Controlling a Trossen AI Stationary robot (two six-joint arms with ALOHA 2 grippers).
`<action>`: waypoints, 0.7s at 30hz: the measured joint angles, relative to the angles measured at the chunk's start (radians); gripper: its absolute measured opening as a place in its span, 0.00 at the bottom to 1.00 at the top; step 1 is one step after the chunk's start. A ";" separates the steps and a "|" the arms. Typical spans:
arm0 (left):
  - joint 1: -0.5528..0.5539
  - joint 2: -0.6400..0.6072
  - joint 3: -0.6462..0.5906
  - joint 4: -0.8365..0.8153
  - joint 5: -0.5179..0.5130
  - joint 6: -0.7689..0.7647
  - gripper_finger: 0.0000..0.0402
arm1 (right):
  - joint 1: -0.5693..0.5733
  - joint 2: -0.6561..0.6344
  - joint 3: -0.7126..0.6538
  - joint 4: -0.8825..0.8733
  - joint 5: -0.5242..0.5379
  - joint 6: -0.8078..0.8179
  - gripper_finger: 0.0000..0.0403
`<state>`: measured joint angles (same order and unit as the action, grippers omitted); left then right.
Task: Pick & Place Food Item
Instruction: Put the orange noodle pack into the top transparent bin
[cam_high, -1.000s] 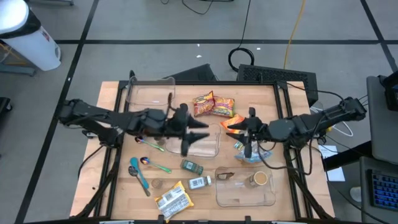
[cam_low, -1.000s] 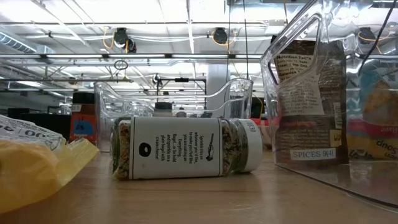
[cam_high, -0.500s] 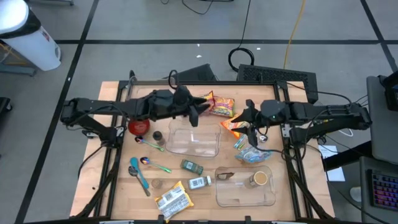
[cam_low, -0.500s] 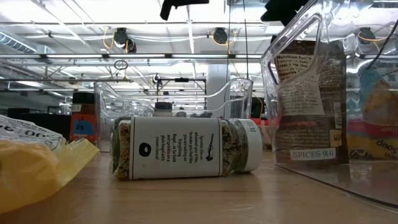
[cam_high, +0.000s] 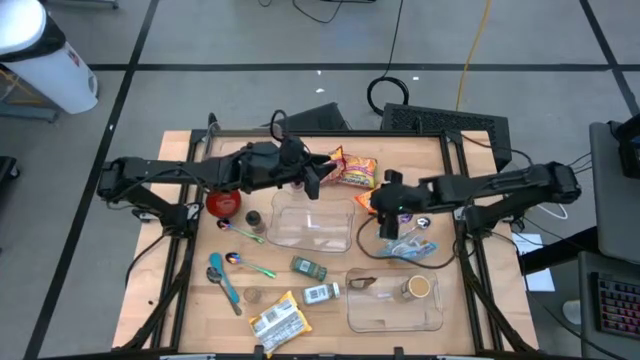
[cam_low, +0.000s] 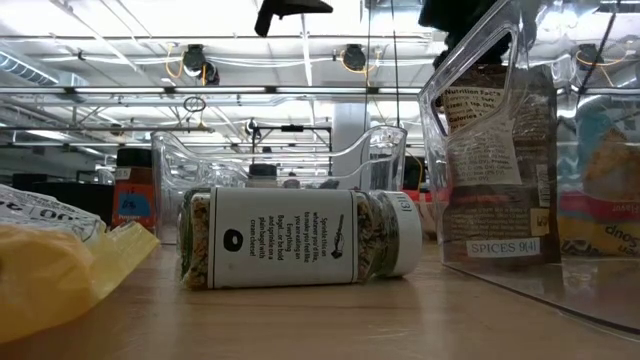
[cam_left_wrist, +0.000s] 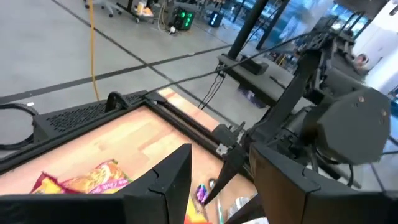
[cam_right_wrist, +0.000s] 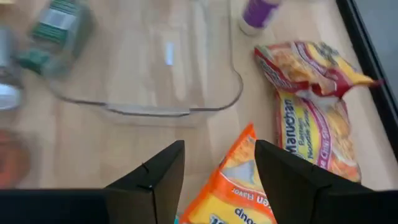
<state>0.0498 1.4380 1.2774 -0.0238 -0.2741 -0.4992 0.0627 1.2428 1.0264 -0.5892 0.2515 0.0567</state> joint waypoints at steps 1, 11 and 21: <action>0.000 0.000 0.000 -0.009 0.000 0.000 0.42 | 0.007 0.015 0.000 -0.010 0.015 0.013 0.46; 0.000 0.000 0.000 -0.067 0.012 -0.001 0.42 | 0.062 0.171 0.000 -0.066 0.056 0.111 0.45; -0.008 0.000 0.000 -0.072 0.014 -0.008 0.42 | 0.068 0.265 -0.039 -0.102 0.167 0.141 0.42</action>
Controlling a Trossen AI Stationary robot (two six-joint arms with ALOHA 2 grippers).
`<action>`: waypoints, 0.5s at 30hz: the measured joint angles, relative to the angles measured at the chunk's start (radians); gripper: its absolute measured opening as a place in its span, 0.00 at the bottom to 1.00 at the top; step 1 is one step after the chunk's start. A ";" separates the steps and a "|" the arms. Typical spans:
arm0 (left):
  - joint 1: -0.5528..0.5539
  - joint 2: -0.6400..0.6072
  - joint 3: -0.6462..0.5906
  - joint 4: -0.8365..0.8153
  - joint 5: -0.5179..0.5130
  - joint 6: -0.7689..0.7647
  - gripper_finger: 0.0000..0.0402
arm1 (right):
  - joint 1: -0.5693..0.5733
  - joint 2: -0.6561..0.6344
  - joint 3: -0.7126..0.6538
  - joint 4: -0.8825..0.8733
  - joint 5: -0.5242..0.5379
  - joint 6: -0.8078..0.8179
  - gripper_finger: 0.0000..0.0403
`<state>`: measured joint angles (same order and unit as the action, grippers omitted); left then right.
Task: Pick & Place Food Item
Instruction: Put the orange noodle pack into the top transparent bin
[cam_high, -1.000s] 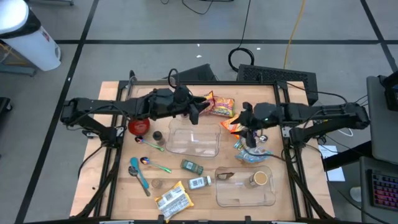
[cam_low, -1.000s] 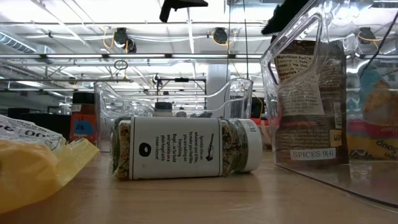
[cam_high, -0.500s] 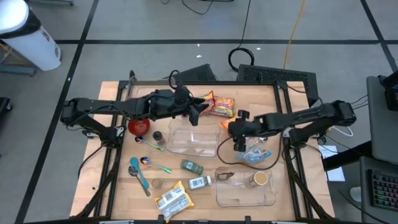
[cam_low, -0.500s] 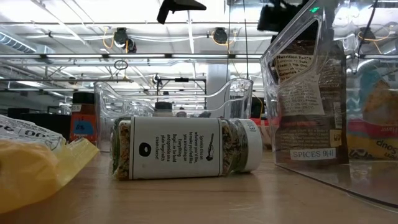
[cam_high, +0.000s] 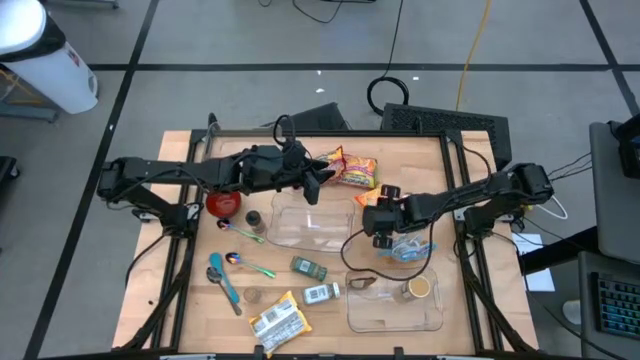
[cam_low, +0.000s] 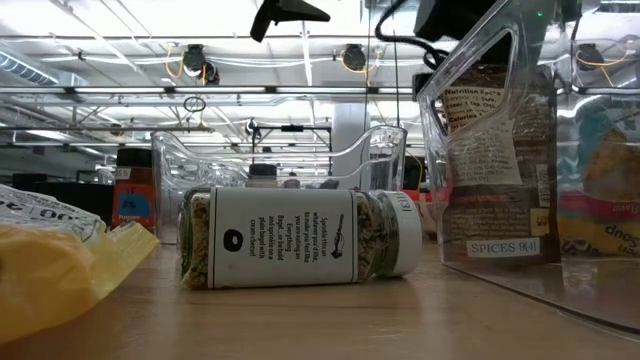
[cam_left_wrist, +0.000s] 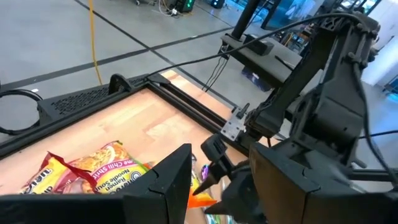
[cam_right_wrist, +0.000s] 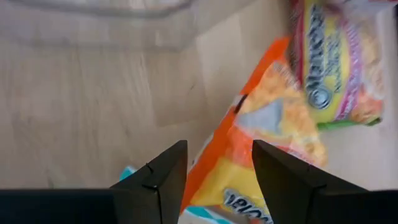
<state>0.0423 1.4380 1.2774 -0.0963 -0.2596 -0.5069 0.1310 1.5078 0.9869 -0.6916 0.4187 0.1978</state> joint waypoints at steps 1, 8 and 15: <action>-0.001 0.000 0.000 -0.001 0.000 0.000 0.42 | 0.000 0.000 -0.013 0.004 0.000 0.000 0.41; -0.012 0.000 0.000 -0.006 0.000 0.000 0.42 | -0.007 -0.014 -0.087 -0.012 0.003 0.030 0.25; -0.012 0.000 0.000 -0.005 -0.001 -0.012 0.42 | -0.047 -0.073 -0.105 -0.017 -0.001 0.035 0.02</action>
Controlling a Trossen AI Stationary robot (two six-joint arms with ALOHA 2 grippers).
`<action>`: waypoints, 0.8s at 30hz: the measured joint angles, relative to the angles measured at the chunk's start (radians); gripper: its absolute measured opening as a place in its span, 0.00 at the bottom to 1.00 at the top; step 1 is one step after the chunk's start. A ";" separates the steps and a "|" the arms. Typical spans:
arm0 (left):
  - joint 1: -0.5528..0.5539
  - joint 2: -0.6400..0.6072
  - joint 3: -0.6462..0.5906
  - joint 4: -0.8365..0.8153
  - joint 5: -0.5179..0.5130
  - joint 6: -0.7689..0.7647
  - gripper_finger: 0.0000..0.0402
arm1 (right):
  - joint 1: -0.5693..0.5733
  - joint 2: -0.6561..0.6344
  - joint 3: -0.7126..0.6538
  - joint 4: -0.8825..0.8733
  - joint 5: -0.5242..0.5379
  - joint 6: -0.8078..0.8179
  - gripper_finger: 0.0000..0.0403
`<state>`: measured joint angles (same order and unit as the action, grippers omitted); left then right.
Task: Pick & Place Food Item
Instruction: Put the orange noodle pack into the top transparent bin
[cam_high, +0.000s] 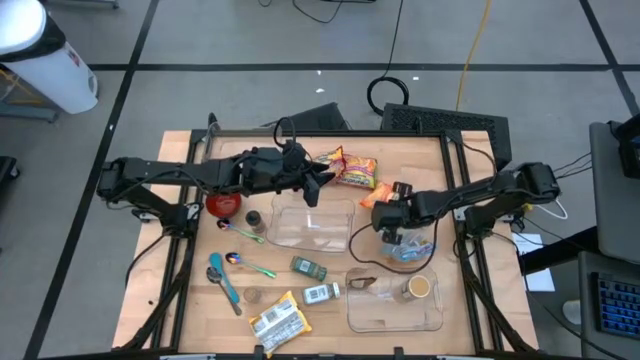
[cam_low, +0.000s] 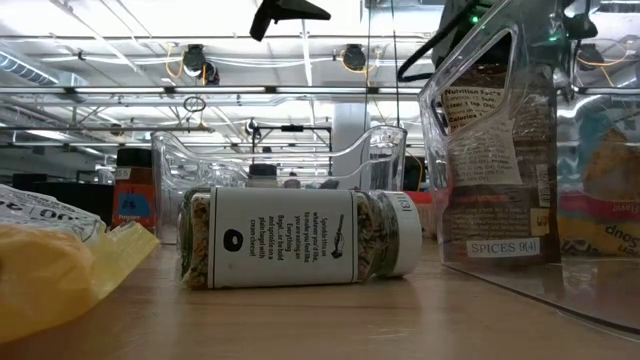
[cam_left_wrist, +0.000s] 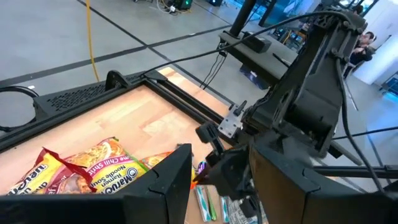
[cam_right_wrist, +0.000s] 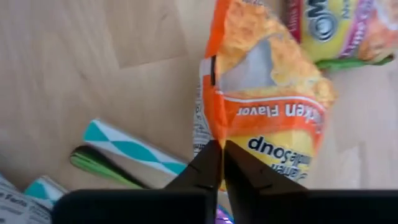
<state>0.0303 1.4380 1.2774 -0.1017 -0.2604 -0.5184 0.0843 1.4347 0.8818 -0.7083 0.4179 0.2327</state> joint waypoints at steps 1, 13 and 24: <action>0.000 0.000 0.000 0.000 0.000 -0.002 0.42 | -0.006 -0.018 0.000 0.006 0.000 -0.006 0.02; 0.000 0.000 0.000 0.036 0.000 -0.004 0.42 | -0.086 -0.384 0.003 0.046 -0.094 -0.034 0.00; 0.019 0.018 0.101 0.063 0.156 -0.006 0.42 | -0.162 -0.520 0.027 0.049 -0.274 -0.083 0.00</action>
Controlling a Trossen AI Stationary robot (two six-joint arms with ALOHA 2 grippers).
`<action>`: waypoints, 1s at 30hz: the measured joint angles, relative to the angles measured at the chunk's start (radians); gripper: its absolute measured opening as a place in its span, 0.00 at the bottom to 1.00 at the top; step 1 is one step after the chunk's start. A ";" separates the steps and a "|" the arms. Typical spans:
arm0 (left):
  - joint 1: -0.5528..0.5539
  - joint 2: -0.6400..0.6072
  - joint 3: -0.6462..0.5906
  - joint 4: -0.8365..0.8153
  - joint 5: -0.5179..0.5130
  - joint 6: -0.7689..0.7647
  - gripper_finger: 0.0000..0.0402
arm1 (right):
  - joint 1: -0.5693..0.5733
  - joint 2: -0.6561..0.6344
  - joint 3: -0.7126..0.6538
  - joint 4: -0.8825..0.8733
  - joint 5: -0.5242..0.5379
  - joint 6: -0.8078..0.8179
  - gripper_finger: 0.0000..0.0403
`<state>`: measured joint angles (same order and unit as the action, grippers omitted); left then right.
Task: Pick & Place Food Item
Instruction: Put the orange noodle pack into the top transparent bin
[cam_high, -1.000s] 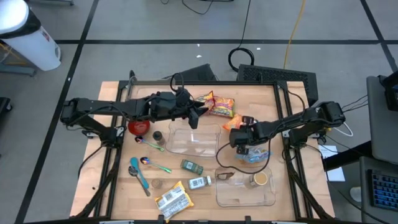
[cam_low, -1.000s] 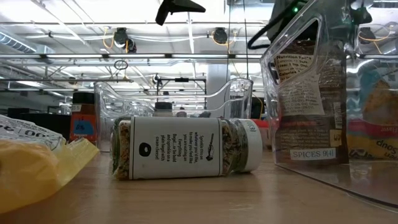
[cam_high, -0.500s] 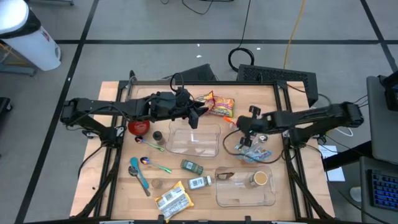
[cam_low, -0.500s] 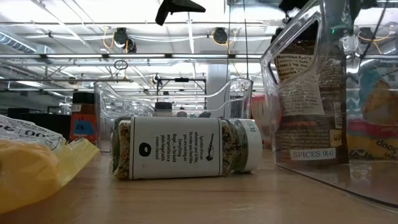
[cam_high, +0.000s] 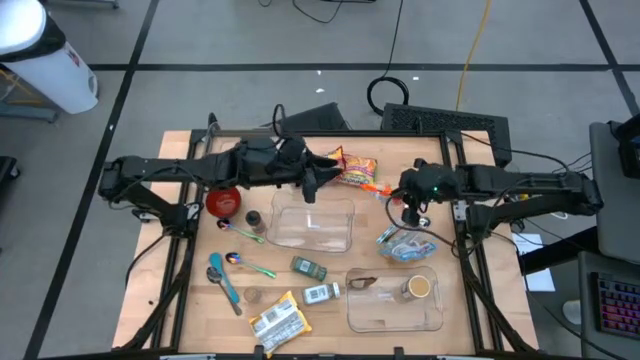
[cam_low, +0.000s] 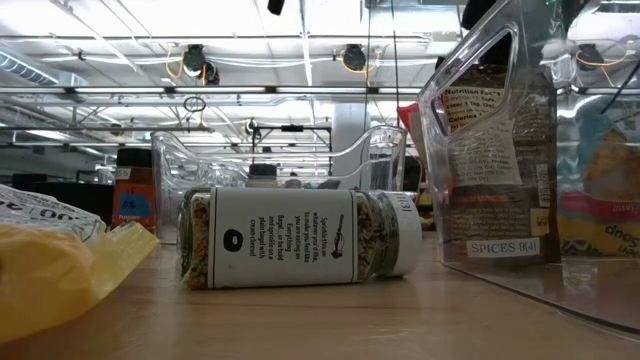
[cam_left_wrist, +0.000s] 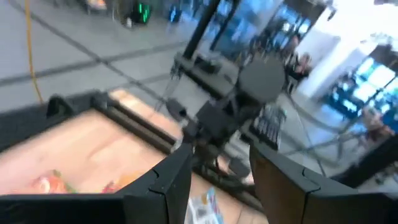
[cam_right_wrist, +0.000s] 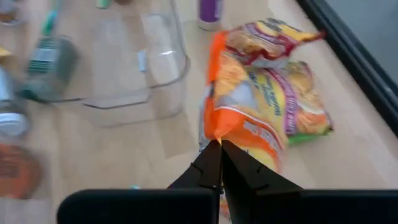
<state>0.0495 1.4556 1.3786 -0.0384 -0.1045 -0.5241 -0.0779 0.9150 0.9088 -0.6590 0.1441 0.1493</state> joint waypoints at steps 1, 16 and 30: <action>0.003 0.015 0.028 -0.039 0.016 -0.002 0.42 | -0.001 0.005 0.015 0.003 -0.020 -0.011 0.00; 0.001 0.376 0.646 -0.509 0.161 0.231 0.42 | -0.002 0.063 0.209 0.082 -0.332 -0.139 0.00; -0.025 0.540 0.886 -0.741 0.230 0.381 0.42 | -0.002 0.064 0.210 0.083 -0.382 -0.143 0.00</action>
<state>0.0241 1.9953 2.2642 -0.7793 0.1255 -0.1432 -0.0795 0.9794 1.1187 -0.5755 -0.2379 0.0063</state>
